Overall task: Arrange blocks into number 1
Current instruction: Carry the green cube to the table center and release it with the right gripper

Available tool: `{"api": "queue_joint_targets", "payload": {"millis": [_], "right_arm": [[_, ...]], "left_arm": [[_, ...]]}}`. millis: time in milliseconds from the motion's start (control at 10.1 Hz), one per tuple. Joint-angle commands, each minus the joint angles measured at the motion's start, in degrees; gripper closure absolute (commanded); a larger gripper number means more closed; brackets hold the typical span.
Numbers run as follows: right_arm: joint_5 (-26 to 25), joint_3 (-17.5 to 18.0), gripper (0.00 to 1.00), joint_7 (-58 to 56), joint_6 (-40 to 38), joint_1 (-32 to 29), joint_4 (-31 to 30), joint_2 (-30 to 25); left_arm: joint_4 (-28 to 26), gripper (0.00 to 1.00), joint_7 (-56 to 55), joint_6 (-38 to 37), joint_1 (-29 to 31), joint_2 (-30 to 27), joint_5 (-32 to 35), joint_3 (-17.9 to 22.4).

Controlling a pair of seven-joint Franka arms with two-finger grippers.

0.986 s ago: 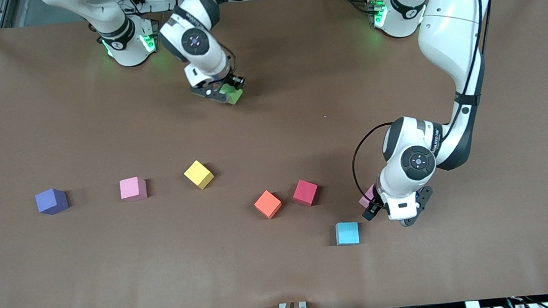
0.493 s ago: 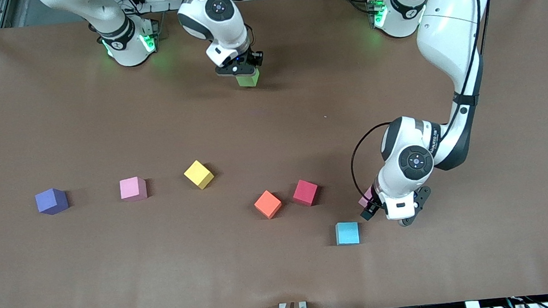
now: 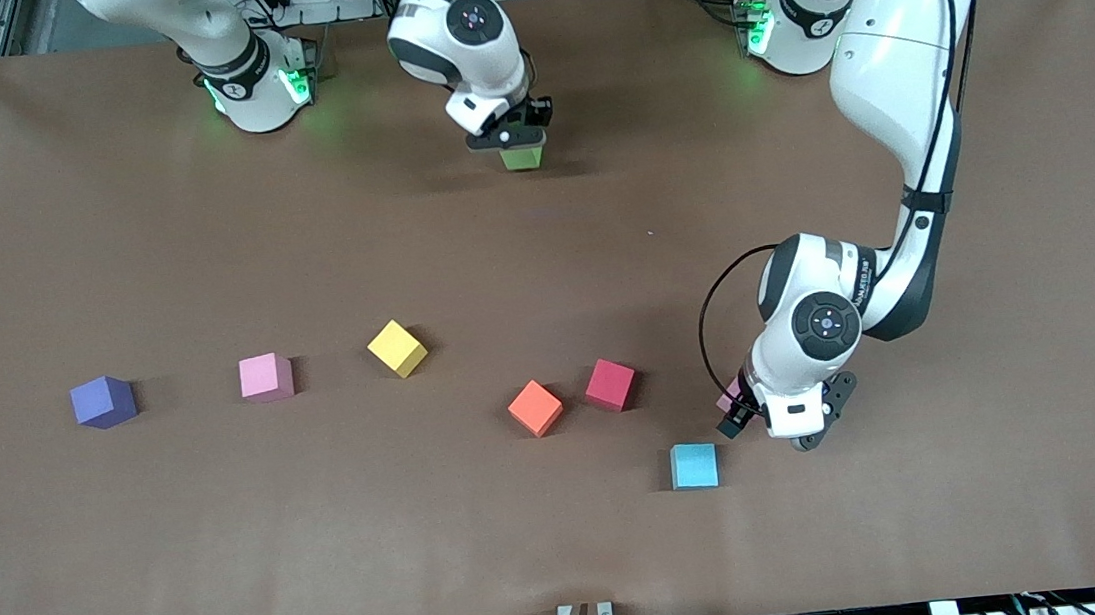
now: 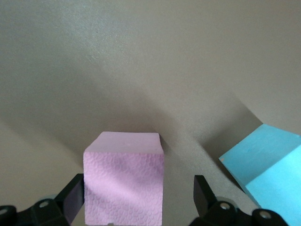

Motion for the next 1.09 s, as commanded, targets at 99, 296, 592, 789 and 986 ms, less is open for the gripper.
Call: {"api": "queue_joint_targets", "payload": {"millis": [99,296,592,789,986], "right_arm": [[-3.98,-2.73,0.99,-0.31,-3.72,1.19,3.69,4.46],[-3.89,-3.17,0.3,0.47,-4.17,1.19,3.69,5.33],[-3.8,-3.34,0.0,0.65,-9.58,0.92,7.71,4.81],[-3.02,-3.26,0.0,0.74,-18.89,-0.12,14.29,3.33],[-2.39,-3.25,0.0,0.13,-22.01,-5.2,17.91,0.96]], "left_arm": [[0.19,0.0,-2.2,0.32,-0.5,0.24,1.49,0.15],[0.28,0.0,-3.17,0.32,-0.41,0.77,1.67,0.23],[0.45,0.0,-3.17,0.32,-0.32,0.68,1.59,0.32],[0.37,0.0,-3.17,0.32,0.03,0.68,1.58,0.32],[0.37,0.0,-3.26,0.32,0.12,0.59,1.58,0.32]]}}
